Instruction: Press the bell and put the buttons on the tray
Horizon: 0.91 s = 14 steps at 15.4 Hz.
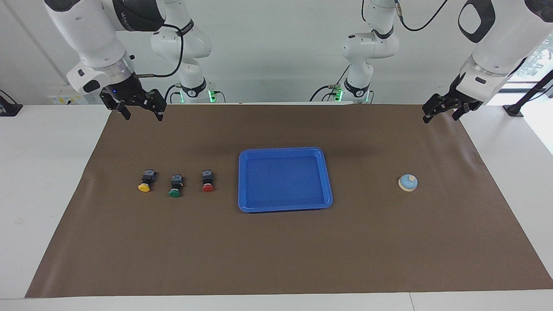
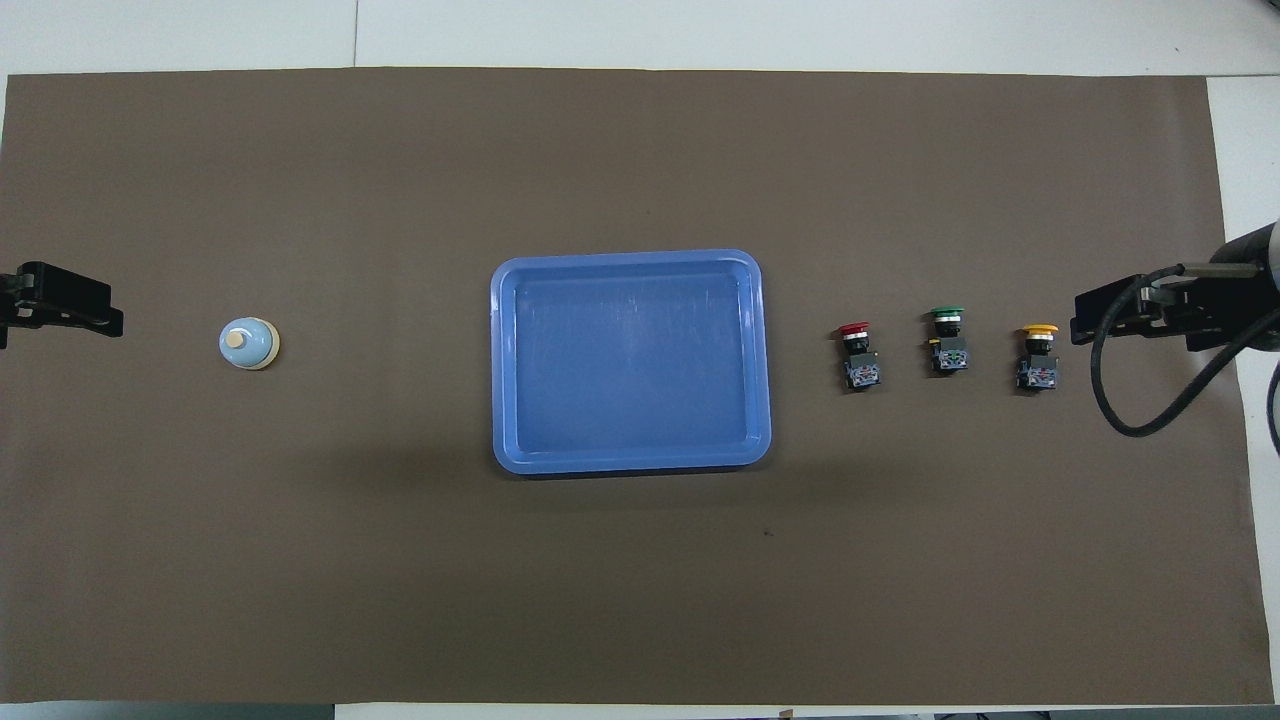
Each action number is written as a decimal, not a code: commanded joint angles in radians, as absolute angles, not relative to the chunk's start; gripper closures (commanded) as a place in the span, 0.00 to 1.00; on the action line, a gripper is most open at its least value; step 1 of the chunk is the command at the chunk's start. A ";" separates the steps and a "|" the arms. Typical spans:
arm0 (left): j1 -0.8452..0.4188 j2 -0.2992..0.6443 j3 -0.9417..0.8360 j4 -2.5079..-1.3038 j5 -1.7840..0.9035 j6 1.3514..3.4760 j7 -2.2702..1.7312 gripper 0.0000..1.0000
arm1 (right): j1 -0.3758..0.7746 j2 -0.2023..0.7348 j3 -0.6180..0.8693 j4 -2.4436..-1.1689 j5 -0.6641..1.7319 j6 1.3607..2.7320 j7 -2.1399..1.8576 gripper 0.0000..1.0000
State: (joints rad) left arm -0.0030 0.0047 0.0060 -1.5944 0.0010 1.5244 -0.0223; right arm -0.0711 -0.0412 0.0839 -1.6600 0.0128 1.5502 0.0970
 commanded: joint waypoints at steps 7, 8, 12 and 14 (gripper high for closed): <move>0.005 -0.028 0.003 -1.641 0.014 1.535 -0.069 0.00 | -0.084 -0.051 0.094 -1.667 0.015 1.537 0.075 0.00; 0.006 -0.031 0.003 -1.655 0.015 1.555 -0.081 0.13 | -0.084 -0.051 0.094 -1.667 0.015 1.537 0.075 0.00; 0.049 -0.083 0.005 -1.802 0.015 1.639 -0.060 1.00 | -0.084 -0.051 0.094 -1.667 0.017 1.537 0.075 0.00; 0.066 -0.130 0.005 -1.940 0.017 1.792 -0.037 1.00 | -0.084 -0.051 0.094 -1.667 0.015 1.537 0.075 0.00</move>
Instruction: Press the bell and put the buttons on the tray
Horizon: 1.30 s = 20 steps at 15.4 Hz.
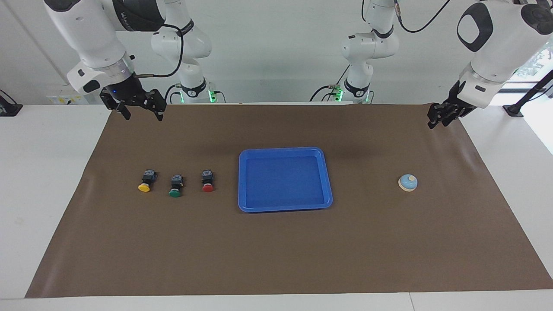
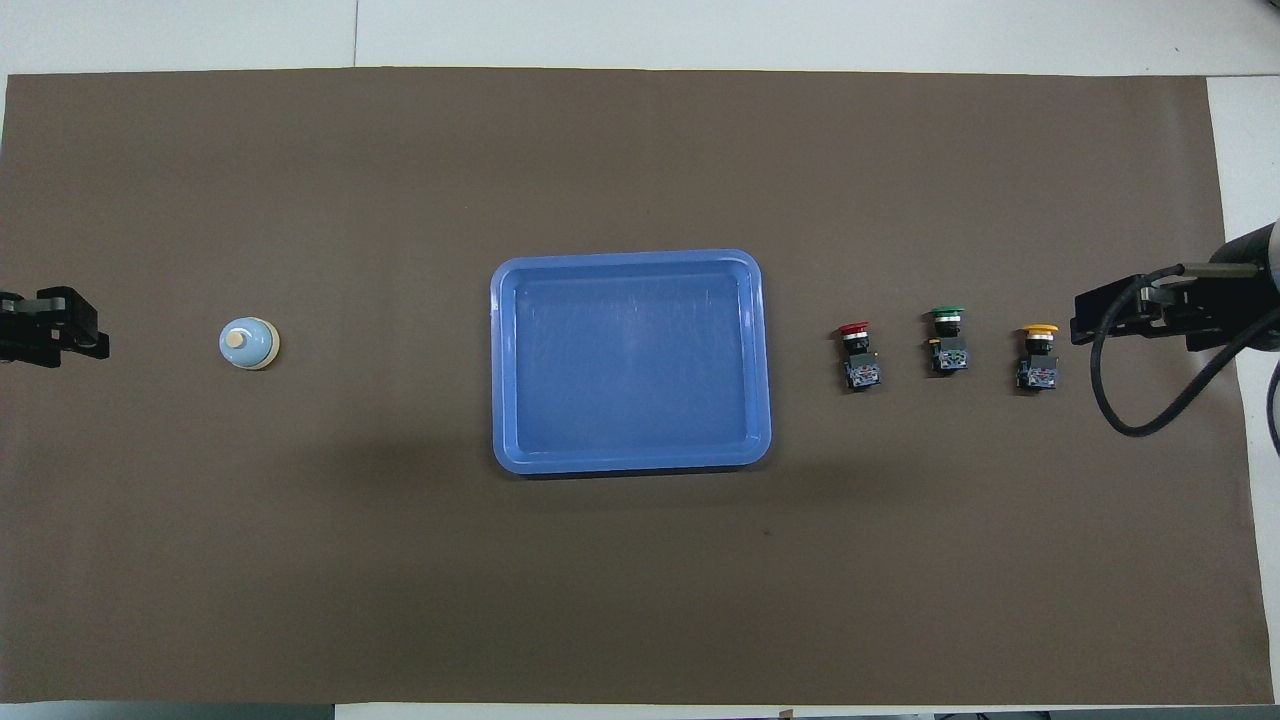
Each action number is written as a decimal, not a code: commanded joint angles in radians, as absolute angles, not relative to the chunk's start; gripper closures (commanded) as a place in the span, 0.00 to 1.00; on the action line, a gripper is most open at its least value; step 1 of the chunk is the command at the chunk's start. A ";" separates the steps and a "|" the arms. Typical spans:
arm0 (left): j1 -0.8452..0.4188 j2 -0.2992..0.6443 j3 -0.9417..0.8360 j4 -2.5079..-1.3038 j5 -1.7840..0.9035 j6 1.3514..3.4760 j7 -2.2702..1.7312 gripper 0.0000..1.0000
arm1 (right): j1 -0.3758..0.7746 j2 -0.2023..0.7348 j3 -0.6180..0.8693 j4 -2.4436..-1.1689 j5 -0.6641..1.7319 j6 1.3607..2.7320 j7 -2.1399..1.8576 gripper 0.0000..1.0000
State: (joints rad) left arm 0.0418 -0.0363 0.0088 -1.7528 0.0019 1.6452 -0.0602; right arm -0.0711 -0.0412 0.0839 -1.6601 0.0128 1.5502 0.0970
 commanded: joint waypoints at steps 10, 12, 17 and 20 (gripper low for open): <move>0.049 0.072 0.002 -1.985 0.017 2.032 0.002 1.00 | -0.084 -0.051 0.094 -1.669 0.017 1.537 0.075 0.00; 0.066 0.106 0.003 -1.987 0.017 2.069 0.005 1.00 | -0.084 -0.051 0.094 -1.667 0.015 1.537 0.075 0.00; 0.060 0.172 0.002 -2.028 0.017 2.206 -0.002 1.00 | -0.084 -0.051 0.094 -1.667 0.017 1.537 0.075 0.00; 0.058 0.196 0.003 -2.031 0.015 2.230 -0.005 1.00 | -0.084 -0.051 0.094 -1.667 0.015 1.537 0.075 0.00</move>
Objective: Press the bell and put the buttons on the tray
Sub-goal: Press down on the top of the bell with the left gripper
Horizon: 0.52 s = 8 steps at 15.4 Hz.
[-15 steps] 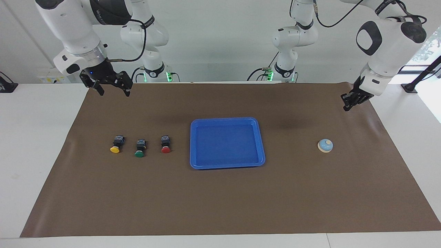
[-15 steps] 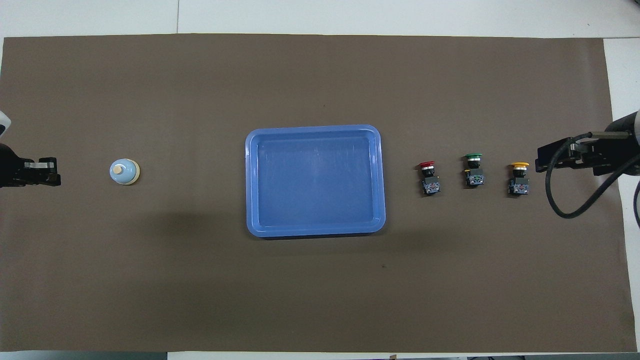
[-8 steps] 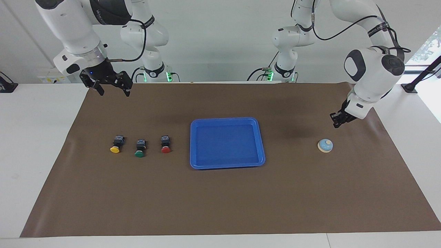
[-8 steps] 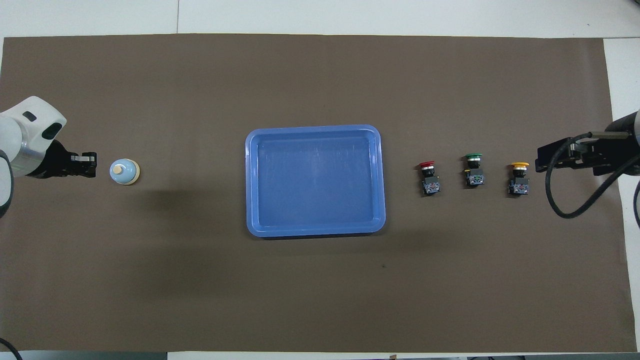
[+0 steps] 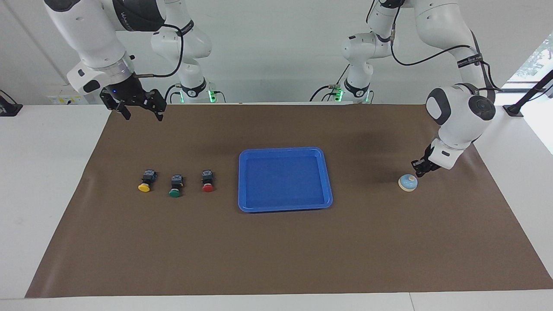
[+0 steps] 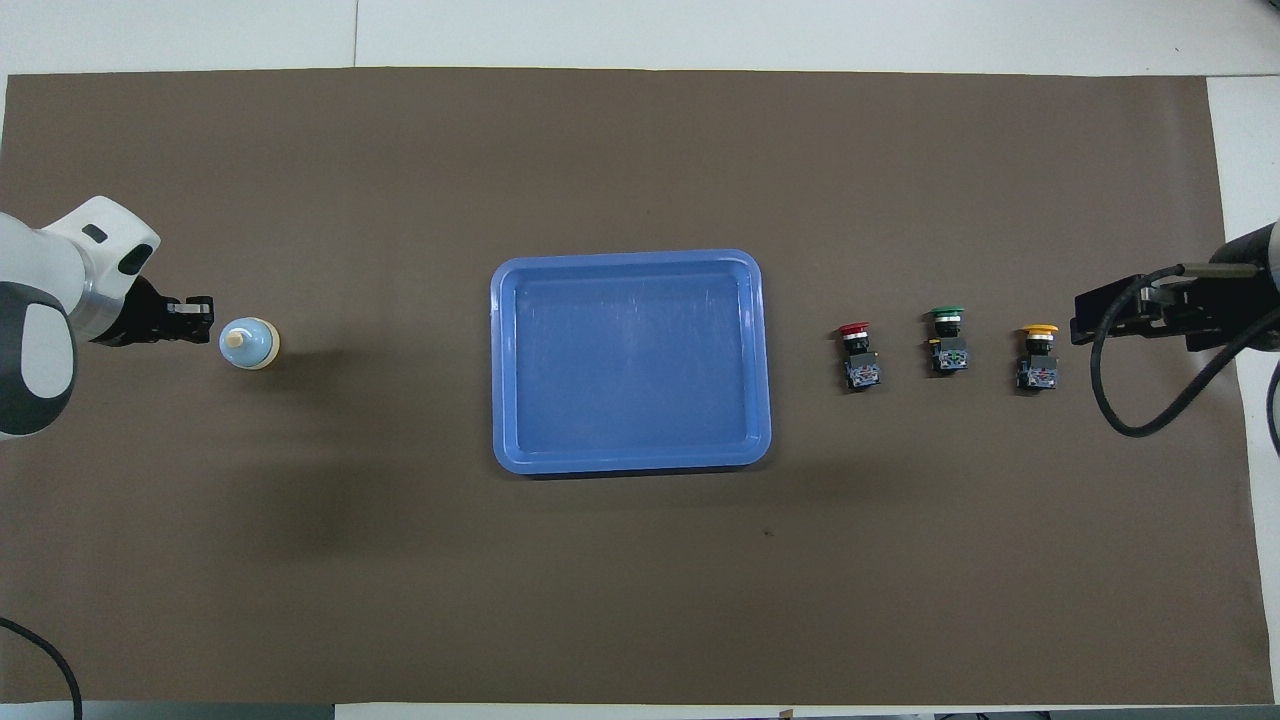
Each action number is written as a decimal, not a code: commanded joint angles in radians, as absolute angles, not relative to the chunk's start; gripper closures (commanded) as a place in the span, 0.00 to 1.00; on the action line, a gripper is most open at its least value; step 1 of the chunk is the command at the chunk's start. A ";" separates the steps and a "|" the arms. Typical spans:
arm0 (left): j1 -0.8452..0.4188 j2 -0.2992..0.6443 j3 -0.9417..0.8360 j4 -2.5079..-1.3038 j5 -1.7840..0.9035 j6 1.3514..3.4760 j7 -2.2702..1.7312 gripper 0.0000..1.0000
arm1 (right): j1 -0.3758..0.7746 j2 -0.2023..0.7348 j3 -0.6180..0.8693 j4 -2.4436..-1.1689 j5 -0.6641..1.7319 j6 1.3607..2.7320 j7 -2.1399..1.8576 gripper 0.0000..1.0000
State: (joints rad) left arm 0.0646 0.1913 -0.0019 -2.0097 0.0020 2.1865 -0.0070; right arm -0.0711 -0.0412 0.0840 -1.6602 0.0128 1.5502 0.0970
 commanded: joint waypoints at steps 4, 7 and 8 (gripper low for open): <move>0.034 0.227 0.005 -2.040 0.017 2.253 -0.012 1.00 | -0.084 -0.051 0.094 -1.667 0.015 1.537 0.075 0.00; 0.020 0.247 0.005 -2.081 0.017 2.308 -0.018 1.00 | -0.084 -0.051 0.094 -1.667 0.015 1.537 0.075 0.00; 0.032 0.247 0.006 -2.072 0.017 2.304 -0.008 1.00 | -0.084 -0.051 0.094 -1.667 0.017 1.537 0.075 0.00</move>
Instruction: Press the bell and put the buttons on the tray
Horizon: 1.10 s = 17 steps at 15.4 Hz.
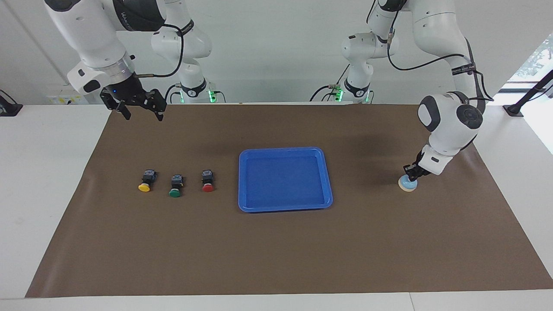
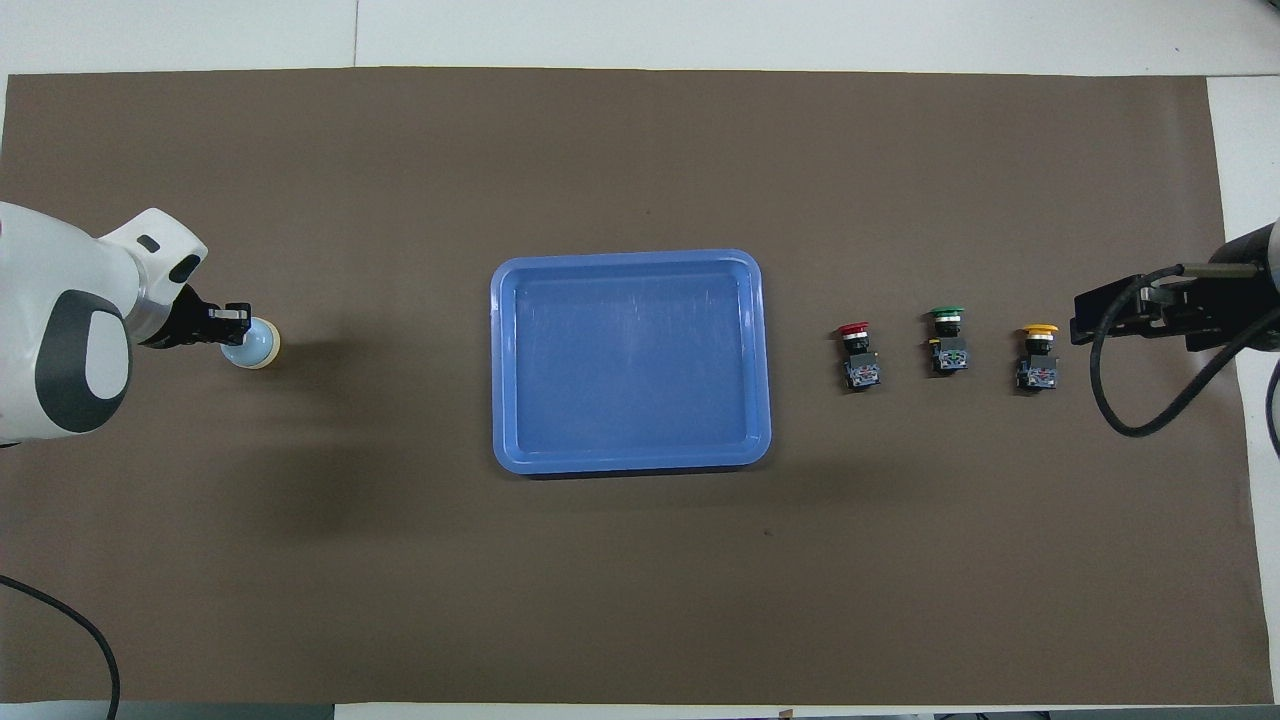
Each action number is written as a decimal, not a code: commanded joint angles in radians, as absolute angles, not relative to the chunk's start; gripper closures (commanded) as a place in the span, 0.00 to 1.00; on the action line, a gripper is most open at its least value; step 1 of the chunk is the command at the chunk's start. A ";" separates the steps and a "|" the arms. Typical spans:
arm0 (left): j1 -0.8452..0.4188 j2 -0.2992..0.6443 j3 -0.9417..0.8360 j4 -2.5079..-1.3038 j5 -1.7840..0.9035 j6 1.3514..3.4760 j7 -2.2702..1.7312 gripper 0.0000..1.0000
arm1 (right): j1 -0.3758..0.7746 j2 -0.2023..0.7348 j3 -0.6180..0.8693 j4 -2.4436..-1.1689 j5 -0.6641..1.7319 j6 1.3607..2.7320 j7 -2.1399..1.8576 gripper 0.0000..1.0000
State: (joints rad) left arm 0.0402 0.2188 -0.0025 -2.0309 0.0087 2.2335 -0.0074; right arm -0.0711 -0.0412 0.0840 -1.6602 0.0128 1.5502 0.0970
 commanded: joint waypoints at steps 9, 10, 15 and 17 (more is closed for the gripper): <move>0.031 0.167 0.005 -1.841 0.017 1.893 -0.012 0.69 | -0.084 -0.051 0.094 -1.667 0.017 1.537 0.075 0.00; 0.028 0.146 0.005 -1.830 0.017 1.863 -0.015 0.34 | -0.084 -0.051 0.094 -1.667 0.017 1.537 0.075 0.00; 0.025 0.055 0.003 -1.784 0.012 1.734 -0.020 0.00 | -0.084 -0.051 0.094 -1.669 0.017 1.537 0.075 0.00; 0.028 0.061 0.002 -1.709 0.009 1.653 -0.018 0.00 | -0.084 -0.051 0.094 -1.667 0.017 1.537 0.075 0.00</move>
State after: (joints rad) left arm 0.0333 0.0607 -0.0026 -1.7720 0.0085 1.7349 -0.0106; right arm -0.0711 -0.0412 0.0841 -1.6602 0.0128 1.5502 0.0970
